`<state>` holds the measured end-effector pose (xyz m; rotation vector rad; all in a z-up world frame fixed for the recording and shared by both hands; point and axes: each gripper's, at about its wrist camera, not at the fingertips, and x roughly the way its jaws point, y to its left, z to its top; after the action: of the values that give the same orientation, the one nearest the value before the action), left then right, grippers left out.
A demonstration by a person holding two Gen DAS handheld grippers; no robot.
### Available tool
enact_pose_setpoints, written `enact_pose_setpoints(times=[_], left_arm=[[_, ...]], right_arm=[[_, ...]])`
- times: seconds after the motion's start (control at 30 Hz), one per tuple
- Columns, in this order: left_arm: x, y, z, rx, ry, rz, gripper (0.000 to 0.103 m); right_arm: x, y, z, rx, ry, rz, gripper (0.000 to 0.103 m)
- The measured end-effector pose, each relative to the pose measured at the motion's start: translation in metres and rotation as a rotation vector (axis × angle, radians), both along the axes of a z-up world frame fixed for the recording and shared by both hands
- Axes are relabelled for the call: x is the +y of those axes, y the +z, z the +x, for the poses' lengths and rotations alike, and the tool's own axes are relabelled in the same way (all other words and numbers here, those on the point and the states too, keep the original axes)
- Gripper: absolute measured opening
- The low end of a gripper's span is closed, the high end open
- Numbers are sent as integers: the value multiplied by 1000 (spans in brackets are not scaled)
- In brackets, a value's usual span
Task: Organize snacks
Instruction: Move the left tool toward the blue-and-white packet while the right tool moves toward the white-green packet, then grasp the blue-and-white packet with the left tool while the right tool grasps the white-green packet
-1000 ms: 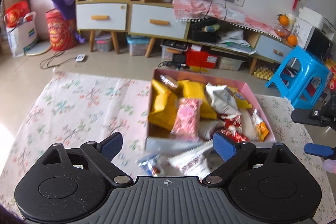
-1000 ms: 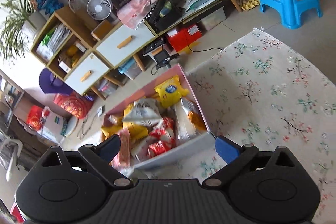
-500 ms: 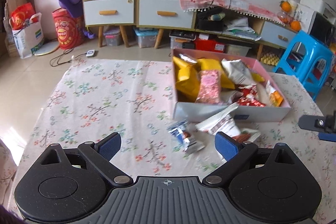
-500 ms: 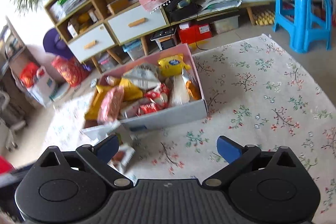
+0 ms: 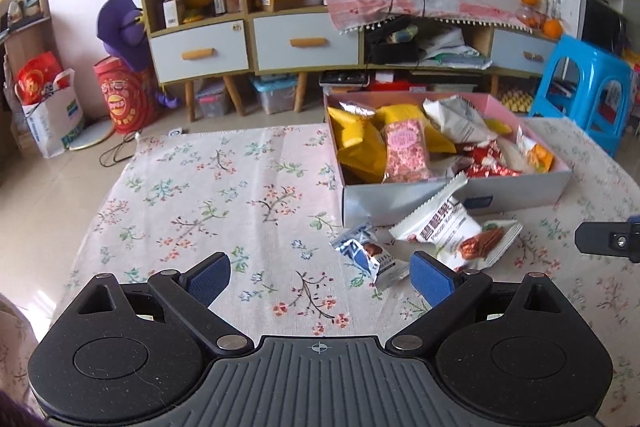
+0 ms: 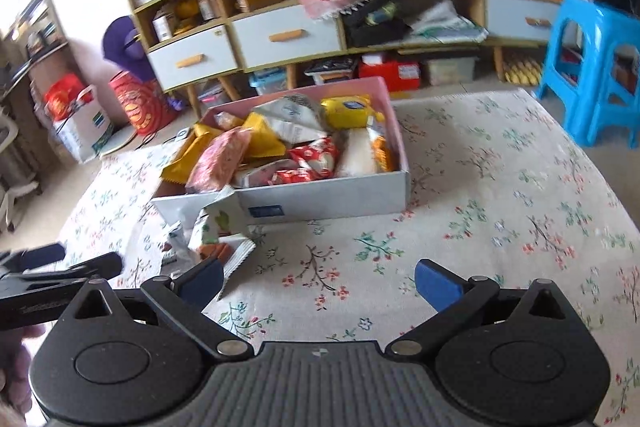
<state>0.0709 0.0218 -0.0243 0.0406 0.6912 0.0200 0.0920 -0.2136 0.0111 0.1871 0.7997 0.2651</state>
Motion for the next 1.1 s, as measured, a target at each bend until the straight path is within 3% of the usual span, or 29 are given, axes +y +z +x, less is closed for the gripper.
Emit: enact_pose_setpoints(times=[0.33,0.5,0.8,0.87,0.93,1.1], left_arm=[[11,-24,19,28,66,-168,95],[11,-30,31,57,57,-235,86],[6,-38,47,106,62,-242,42],[7,-37,49,114,61,-242,28],[9,-35,49,126,67,-244,20],[15,-29,48,143,59,-244,14]], right_arm=[[21,-3,3,-54,131,-42,93],[28,-10,11,-34,134,-48,93],[38,-22,25,-17,131,-65,93],[40,-23,27,-18,132,-64,93],[44,-25,30,-13,135,-66,93],[53,-26,35,-5,140,-69,93]])
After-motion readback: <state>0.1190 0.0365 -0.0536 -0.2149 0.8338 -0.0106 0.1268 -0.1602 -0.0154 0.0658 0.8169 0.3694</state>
